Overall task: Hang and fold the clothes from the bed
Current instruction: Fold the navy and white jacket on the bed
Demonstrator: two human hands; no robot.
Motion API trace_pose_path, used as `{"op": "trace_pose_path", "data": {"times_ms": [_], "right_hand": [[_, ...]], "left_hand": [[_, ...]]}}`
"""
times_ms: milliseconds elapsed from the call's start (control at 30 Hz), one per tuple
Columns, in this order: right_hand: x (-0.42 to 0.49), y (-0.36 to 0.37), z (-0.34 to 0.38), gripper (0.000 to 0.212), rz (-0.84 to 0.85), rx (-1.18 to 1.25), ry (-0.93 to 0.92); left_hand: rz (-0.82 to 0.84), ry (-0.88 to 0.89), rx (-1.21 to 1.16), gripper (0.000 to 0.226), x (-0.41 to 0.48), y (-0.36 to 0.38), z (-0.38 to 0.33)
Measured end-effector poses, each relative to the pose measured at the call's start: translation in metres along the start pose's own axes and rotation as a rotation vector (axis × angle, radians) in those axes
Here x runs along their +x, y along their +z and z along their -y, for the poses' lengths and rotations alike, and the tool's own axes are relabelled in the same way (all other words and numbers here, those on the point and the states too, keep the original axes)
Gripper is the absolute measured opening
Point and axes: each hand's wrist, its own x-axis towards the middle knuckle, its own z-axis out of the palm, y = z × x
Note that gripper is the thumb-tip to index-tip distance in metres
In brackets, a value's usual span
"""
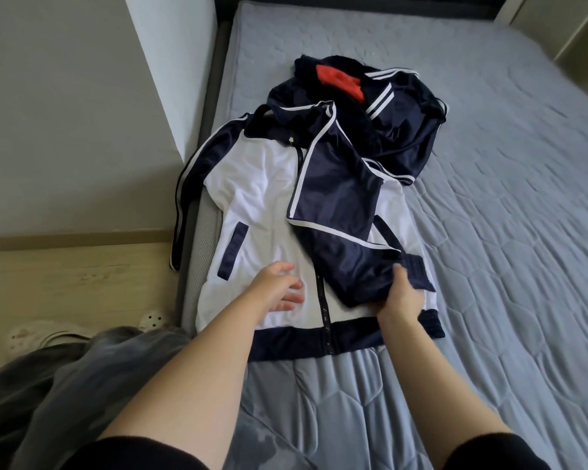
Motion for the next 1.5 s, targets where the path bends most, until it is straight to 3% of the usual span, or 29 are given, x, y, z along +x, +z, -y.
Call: {"op": "trace_pose_path", "data": {"times_ms": [100, 200, 333, 433, 500, 567, 633, 667, 733, 800, 900, 967, 1100, 1200, 1267, 1367, 1500], "right_hand": [[0.022, -0.006, 0.018, 0.026, -0.139, 0.033, -0.007], [0.043, -0.015, 0.017, 0.011, -0.145, -0.122, 0.032], [0.041, -0.031, 0.009, 0.014, 0.129, -0.491, 0.042], [0.030, -0.040, 0.020, 0.015, 0.341, -0.941, 0.077], [0.026, -0.040, 0.027, 0.022, 0.328, -1.211, -0.118], [0.024, -0.034, 0.026, 0.037, 0.202, -1.360, -0.557], [0.018, -0.021, 0.022, 0.050, 0.233, -1.298, -0.922], [0.014, -0.010, 0.021, 0.049, 0.317, -1.237, -0.979], [0.014, 0.008, 0.017, 0.041, 0.476, -1.202, -0.935], [0.018, 0.021, 0.011, 0.030, 0.551, -1.320, -0.892], [0.024, 0.029, 0.003, 0.018, 0.591, -1.349, -0.895], [0.029, 0.030, 0.002, 0.025, 0.570, -1.302, -0.867], [0.034, 0.032, 0.008, 0.056, 0.529, -1.216, -0.626], [0.037, 0.033, 0.013, 0.047, 0.573, -1.120, -0.506], [0.042, 0.031, 0.018, 0.035, 0.584, -1.059, -0.484], [0.045, 0.024, 0.034, 0.017, 0.547, -0.762, -0.382], [0.055, 0.010, 0.062, 0.023, 0.445, -0.529, -0.298]], "left_hand": [[0.007, 0.017, -0.006, 0.042, 0.001, 0.001, 0.000], [0.030, 0.037, -0.053, 0.037, 0.003, 0.007, 0.000], [0.086, 0.057, -0.090, 0.028, 0.006, 0.019, -0.002], [0.048, 0.068, -0.114, 0.029, 0.007, 0.025, -0.002], [0.005, 0.067, -0.133, 0.034, 0.009, 0.026, -0.001], [-0.041, 0.069, -0.136, 0.035, 0.012, 0.027, 0.001], [-0.073, 0.077, -0.142, 0.036, 0.013, 0.028, 0.002], [-0.084, 0.081, -0.138, 0.039, 0.014, 0.028, 0.003], [-0.111, 0.096, -0.126, 0.050, 0.015, 0.029, 0.002], [-0.175, 0.147, -0.136, 0.068, 0.018, 0.029, 0.000], [-0.258, 0.289, -0.037, 0.090, 0.025, 0.023, -0.003], [-0.246, 0.364, 0.072, 0.091, 0.029, 0.017, -0.006], [-0.226, 0.463, 0.200, 0.073, 0.040, 0.014, -0.012], [-0.311, 0.423, 0.268, 0.021, 0.043, 0.017, -0.017], [-0.325, 0.343, 0.191, 0.010, 0.043, 0.019, -0.019], [-0.214, 0.212, -0.160, 0.020, 0.042, 0.032, -0.025], [0.021, 0.034, -0.535, 0.021, 0.040, 0.062, -0.035]]}}
